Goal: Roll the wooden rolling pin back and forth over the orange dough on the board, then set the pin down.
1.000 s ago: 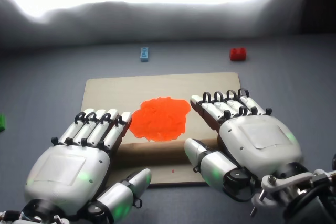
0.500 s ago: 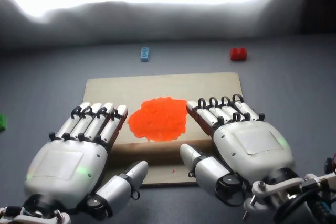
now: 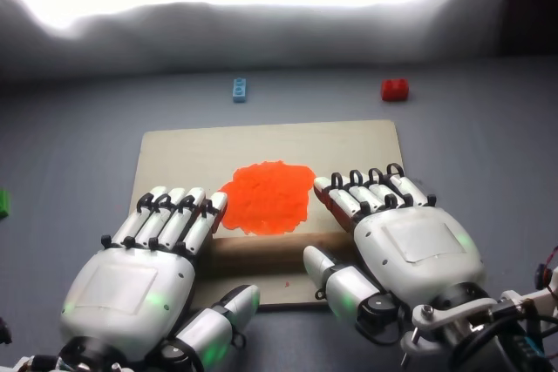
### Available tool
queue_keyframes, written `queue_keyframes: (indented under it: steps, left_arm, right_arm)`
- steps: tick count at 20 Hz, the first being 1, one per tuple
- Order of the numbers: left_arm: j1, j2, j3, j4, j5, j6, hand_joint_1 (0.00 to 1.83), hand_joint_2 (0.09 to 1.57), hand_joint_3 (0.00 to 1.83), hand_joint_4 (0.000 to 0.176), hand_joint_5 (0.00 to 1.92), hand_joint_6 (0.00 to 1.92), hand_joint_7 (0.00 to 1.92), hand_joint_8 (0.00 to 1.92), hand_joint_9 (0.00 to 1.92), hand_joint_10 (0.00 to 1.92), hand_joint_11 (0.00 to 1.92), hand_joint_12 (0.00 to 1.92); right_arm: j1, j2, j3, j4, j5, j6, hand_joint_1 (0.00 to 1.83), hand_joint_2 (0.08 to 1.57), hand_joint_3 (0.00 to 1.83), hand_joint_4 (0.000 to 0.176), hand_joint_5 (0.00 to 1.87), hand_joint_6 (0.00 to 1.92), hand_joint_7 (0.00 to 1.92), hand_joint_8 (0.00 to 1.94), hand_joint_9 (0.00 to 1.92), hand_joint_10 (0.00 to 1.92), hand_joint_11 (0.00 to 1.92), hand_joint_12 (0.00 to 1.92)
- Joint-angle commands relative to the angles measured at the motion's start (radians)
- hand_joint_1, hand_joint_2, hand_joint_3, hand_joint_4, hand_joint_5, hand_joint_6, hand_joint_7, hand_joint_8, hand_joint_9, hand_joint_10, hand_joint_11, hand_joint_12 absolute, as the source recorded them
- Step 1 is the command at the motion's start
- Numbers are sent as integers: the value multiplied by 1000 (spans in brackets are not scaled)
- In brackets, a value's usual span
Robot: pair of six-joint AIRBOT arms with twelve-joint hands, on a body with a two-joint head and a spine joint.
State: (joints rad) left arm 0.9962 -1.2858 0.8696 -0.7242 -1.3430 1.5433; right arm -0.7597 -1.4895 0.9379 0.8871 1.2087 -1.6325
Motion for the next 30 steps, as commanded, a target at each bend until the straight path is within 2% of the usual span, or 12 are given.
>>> queue_keyframes:
  steps: [1,13,15,30]
  left_arm:
    - [-1,-6,9,57,-103,2,0,1339,9,0,0,0,0,0,0,0,0,0]
    - [-6,-31,59,49,-110,-17,0,1340,8,0,0,0,0,0,0,0,0,0]
    - [-8,-36,63,50,-112,-17,0,1339,8,0,0,0,0,0,0,0,0,0]
    - [-22,-50,90,48,-123,-16,0,1336,5,0,0,0,0,0,0,0,0,0]
  right_arm:
    - [-2,-1,4,-84,77,0,0,1480,0,0,222,8,231,0,208,5,0,605]
    - [2,-31,29,-104,76,2,0,1479,0,0,223,6,231,0,209,4,0,605]
    - [3,-35,31,-104,75,2,0,1477,0,0,193,2,195,0,187,2,0,542]
    - [13,-71,78,-104,67,0,0,1474,0,0,190,2,203,0,192,1,0,530]
